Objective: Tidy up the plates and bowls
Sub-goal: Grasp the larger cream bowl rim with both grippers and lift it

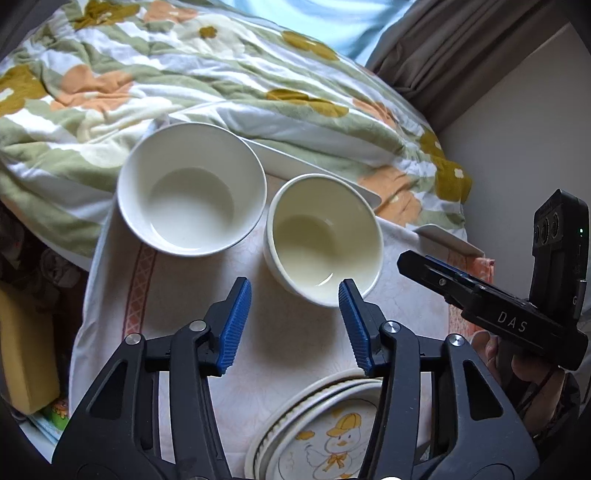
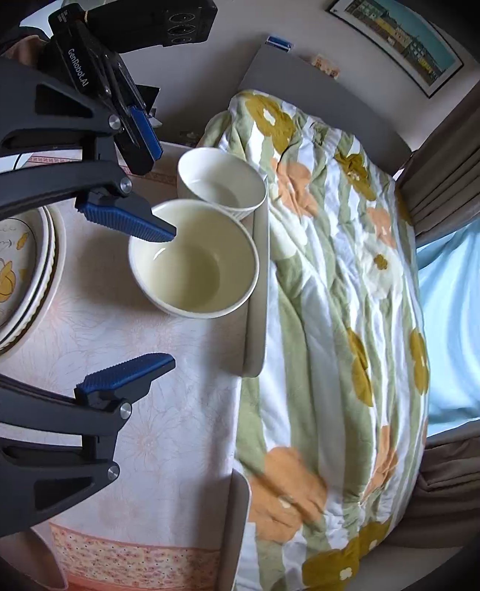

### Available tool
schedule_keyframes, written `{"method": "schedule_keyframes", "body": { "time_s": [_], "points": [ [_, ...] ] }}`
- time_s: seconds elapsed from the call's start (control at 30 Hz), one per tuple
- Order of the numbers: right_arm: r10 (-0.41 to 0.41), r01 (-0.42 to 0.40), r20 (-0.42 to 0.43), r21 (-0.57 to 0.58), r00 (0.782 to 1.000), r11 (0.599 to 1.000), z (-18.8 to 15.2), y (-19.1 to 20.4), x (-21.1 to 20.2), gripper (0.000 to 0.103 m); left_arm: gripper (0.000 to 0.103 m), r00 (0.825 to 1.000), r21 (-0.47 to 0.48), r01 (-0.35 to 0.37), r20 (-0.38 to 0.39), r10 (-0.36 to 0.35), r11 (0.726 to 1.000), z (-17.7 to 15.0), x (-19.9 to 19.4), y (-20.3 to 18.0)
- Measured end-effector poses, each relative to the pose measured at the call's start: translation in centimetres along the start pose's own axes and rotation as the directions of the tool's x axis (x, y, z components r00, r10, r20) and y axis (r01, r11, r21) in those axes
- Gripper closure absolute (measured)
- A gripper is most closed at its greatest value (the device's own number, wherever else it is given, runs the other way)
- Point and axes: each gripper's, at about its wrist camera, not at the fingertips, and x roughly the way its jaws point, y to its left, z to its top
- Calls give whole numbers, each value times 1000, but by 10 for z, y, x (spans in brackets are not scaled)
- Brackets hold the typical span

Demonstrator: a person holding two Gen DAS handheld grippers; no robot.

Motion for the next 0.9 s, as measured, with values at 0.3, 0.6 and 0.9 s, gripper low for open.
{"method": "schedule_keyframes", "body": {
  "time_s": [0.3, 0.6, 0.9],
  "points": [
    [22, -18, -56, 70, 998, 997, 8, -8, 47, 72, 84, 998, 7, 13, -65, -13, 1000, 23, 48, 16],
    [40, -35, -38, 130, 998, 991, 7, -12, 50, 90, 86, 997, 31, 14, -75, -12, 999, 31, 50, 18],
    [39, -43, 39, 116, 998, 992, 4, -3, 21, 90, 86, 1000, 111, 0, -8, 1, 994, 30, 17, -8]
  ]
}}
